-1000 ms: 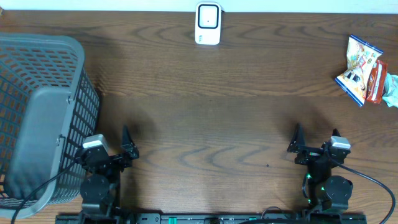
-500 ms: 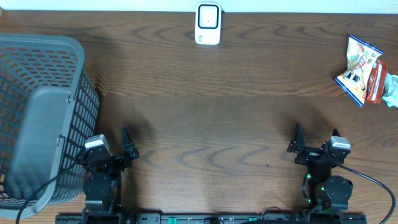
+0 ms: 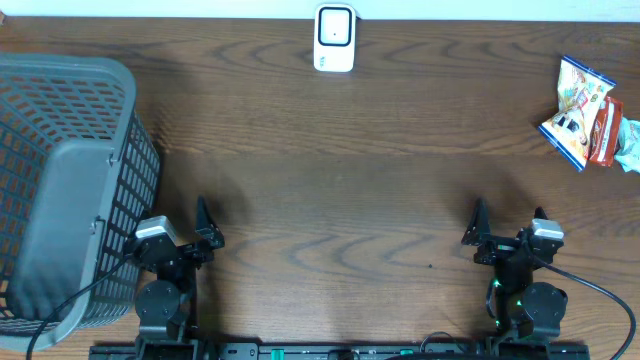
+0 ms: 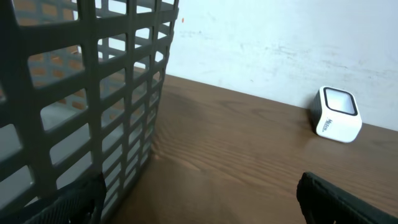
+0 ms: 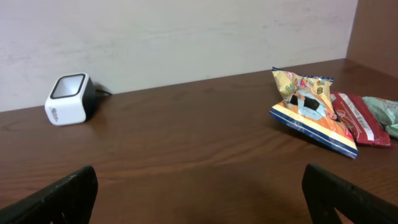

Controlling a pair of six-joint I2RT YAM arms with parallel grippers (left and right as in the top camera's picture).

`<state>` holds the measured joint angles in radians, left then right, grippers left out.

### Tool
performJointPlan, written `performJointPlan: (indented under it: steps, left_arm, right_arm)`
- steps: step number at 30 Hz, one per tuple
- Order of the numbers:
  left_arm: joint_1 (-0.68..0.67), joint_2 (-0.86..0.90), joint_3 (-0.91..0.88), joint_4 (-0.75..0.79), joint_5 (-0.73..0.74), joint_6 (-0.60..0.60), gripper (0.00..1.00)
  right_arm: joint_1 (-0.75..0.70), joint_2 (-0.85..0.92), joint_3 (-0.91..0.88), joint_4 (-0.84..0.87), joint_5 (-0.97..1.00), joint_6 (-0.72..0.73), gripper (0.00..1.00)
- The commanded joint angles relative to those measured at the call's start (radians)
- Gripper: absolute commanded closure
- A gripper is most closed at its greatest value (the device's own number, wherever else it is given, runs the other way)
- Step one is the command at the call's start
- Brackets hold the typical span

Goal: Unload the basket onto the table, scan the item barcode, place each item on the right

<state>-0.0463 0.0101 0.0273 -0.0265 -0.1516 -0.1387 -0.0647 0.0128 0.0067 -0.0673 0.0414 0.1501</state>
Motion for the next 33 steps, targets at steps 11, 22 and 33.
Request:
performJointPlan:
  steps: [11, 22, 33]
  left_arm:
    - [0.004, -0.008, -0.023, -0.039, 0.055, -0.009, 0.02]
    - [0.004, -0.008, -0.023, -0.039, 0.055, -0.009, 0.02]
    - [0.004, -0.008, -0.023, -0.039, 0.055, -0.009, 0.02]
  right_arm:
    - [-0.006, -0.003, -0.001, -0.004, 0.002, 0.013, 0.01]
    - [-0.006, -0.002, -0.001, -0.004, 0.002, 0.013, 0.01]
    - [-0.006, -0.002, -0.001, 0.0, 0.044, -0.002, 0.01]
